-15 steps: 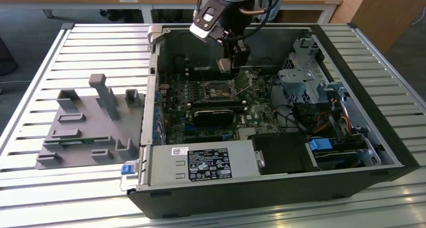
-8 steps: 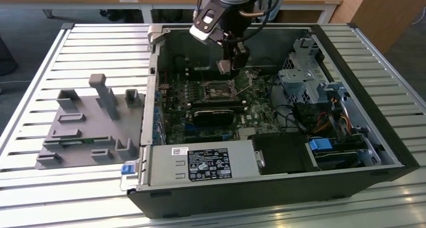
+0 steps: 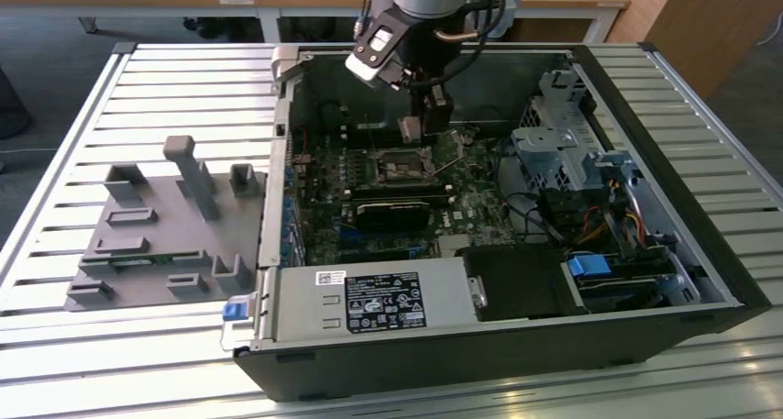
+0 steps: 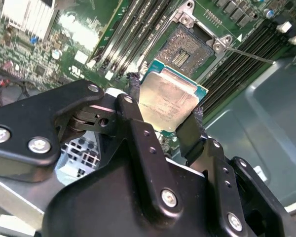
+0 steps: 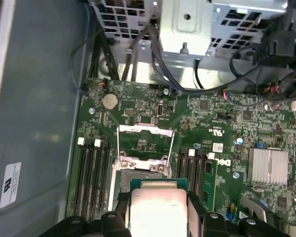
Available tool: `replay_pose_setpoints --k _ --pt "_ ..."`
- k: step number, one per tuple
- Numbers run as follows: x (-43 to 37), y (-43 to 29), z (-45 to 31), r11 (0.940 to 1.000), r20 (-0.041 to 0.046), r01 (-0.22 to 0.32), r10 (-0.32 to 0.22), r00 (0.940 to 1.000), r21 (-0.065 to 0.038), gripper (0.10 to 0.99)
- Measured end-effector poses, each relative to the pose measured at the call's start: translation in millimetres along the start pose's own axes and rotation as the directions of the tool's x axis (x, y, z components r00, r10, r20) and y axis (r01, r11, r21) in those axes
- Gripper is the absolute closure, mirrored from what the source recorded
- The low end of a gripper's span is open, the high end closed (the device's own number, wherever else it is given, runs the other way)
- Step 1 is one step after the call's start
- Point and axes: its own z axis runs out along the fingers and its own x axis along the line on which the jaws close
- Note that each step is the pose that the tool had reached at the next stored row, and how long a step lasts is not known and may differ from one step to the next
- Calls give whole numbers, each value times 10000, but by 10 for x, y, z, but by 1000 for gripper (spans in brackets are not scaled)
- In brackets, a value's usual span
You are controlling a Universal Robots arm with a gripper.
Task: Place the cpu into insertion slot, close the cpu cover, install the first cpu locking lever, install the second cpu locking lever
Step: 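Place the cpu into insertion slot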
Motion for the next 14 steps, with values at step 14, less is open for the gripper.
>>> replay_pose_setpoints --k 14 --pt "54 -21 234 10000 117 -55 55 9999 6 545"
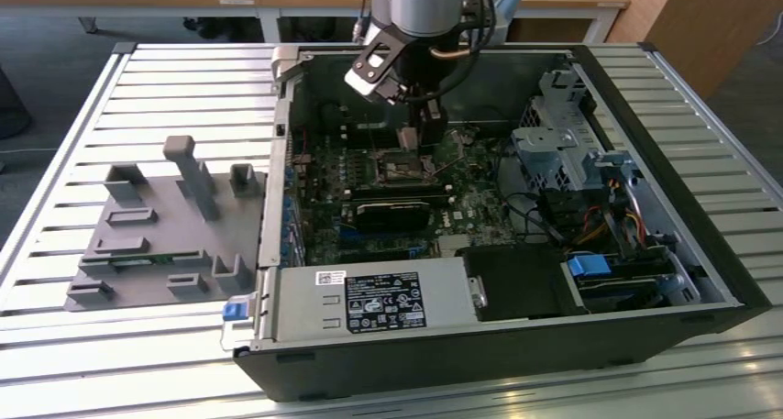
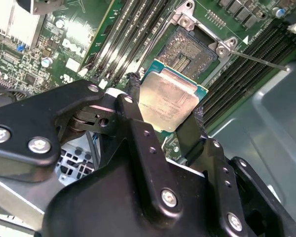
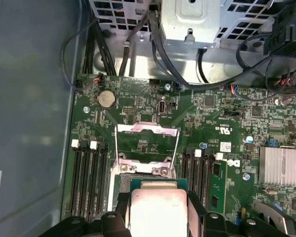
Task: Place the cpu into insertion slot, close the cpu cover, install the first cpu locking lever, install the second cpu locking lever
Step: 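Place the cpu into insertion slot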
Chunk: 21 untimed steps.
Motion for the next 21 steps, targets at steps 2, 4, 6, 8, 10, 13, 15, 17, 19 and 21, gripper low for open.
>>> replay_pose_setpoints --k 2,4,6,8,10,13,15,17,19,21 --pt "11 -6 35 10000 2 -2 2 10000 0 545" --pt "24 -15 71 10000 2 -11 11 10000 -1 545" --pt "33 -29 106 10000 1 -12 12 10000 -1 545" --pt "38 -38 127 10000 0 -13 13 10000 -1 545" --pt "42 -46 141 10000 1 -16 16 10000 -2 545" --pt "42 -56 168 10000 7 -65 65 10000 -32 545" --pt "44 -75 192 9999 14 -127 127 9999 -49 545" --pt "45 -100 221 9999 16 -150 150 9999 -53 545" --pt "50 -121 254 9999 16 -163 163 9999 -54 545" --pt "58 -127 292 9998 17 -168 168 9999 -54 545"
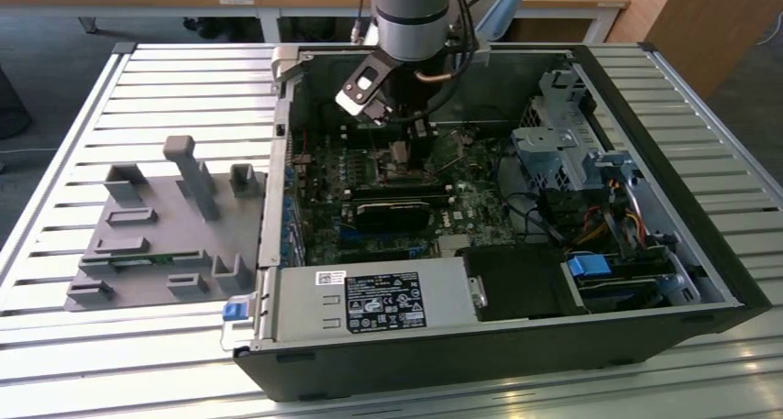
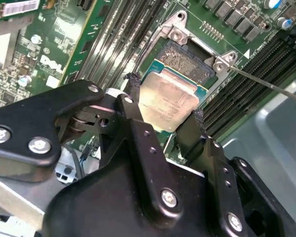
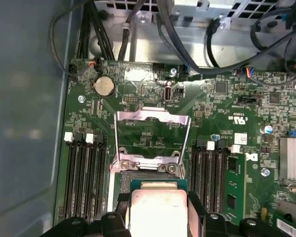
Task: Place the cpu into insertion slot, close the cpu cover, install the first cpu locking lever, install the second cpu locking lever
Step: 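Place the cpu into insertion slot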
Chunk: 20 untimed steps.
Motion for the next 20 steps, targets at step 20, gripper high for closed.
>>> replay_pose_setpoints --k 20 --pt "69 -54 213 9997 22 -243 243 9997 1 545"
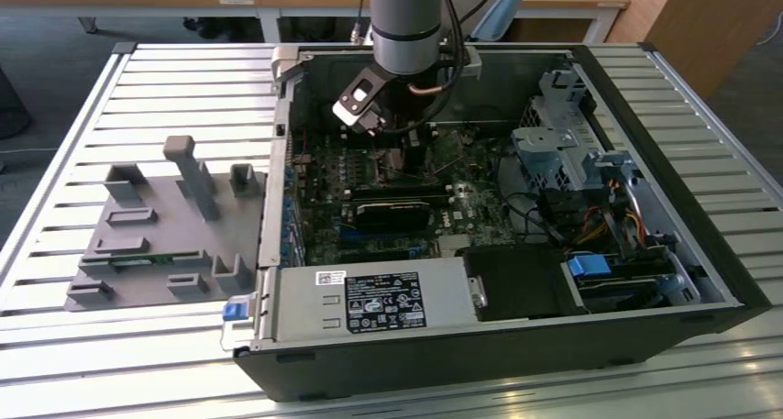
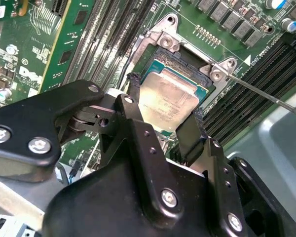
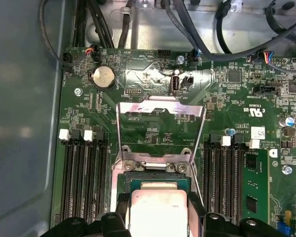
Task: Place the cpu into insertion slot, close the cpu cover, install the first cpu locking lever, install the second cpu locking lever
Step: 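Place the cpu into insertion slot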
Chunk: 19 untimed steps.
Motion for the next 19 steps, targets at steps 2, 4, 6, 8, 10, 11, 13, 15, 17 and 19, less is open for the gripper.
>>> replay_pose_setpoints --k 2,4,6,8,10,11,13,15,17,19 --pt "6 -2 17 10000 4 -31 31 10000 0 545" --pt "10 -6 33 10000 4 -39 39 10000 -1 545" --pt "13 -9 48 10000 5 -43 43 10000 0 545" --pt "15 -12 62 10000 5 -57 57 10000 0 545" --pt "16 -15 76 10000 9 -84 84 10000 0 545" --pt "20 -18 101 9999 11 -110 110 9999 0 545" --pt "22 -20 115 9999 12 -117 117 9999 0 545" --pt "24 -20 127 9999 12 -121 121 9999 0 545" --pt "24 -21 128 9999 14 -122 122 9999 1 545" --pt "24 -21 128 9999 15 -122 122 9999 1 545"
